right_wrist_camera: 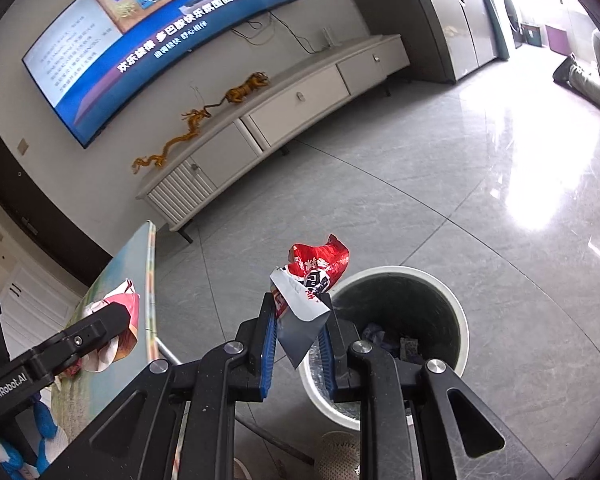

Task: Collect trash
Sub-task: 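Carry both wrappers over the bin and open both tools to drop them, then return both tools to the table toward the red snack bag and plastic bag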

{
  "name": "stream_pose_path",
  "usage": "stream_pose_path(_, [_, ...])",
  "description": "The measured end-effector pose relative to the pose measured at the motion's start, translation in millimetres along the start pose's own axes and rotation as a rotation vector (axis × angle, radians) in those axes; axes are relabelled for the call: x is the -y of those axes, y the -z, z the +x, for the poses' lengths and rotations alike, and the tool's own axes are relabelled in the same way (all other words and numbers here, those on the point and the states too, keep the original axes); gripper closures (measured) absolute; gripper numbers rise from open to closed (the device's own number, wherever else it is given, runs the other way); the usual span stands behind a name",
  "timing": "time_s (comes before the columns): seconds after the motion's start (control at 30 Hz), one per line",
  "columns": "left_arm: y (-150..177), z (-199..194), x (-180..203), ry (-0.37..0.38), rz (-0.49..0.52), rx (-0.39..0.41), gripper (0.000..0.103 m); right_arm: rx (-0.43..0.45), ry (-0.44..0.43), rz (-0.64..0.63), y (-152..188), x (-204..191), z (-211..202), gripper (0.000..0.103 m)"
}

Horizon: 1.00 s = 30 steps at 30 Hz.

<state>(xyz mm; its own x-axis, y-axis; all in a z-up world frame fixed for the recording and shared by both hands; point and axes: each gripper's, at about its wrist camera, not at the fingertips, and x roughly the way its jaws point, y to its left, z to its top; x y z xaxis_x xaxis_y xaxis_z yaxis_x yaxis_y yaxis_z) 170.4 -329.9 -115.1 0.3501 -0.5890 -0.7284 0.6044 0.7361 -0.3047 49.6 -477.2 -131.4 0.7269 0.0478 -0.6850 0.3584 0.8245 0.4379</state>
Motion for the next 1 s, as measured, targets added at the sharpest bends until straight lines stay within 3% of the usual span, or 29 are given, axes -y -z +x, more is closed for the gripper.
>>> stream_pose_path(0.27, [-12,51,7,0.080,-0.020,-0.079,0.066,-0.067,0.040,0.059,1,30,36,0.082])
stream_pose_path(0.3, [-14,55,8,0.091,-0.024,-0.087,0.061,-0.072,0.048,0.064,1,32,40,0.082])
stream_pose_path(0.37, [-15,62,10,0.108,-0.032,-0.092,0.050,-0.073,0.066,0.080,2,39,42,0.060])
stream_pose_path(0.4, [-16,64,11,0.114,-0.034,-0.092,0.048,-0.069,0.079,0.086,2,42,42,0.056])
stream_pose_path(0.57, [-17,62,8,0.115,-0.039,-0.091,0.048,-0.067,0.094,0.093,3,48,38,0.055])
stream_pose_path(0.73, [-18,39,5,0.065,-0.038,-0.037,0.048,-0.048,0.075,0.065,0,33,28,0.055])
stream_pose_path(1.0, [-7,-33,-18,-0.079,-0.048,0.107,0.048,-0.005,0.022,-0.027,-5,-18,7,0.054])
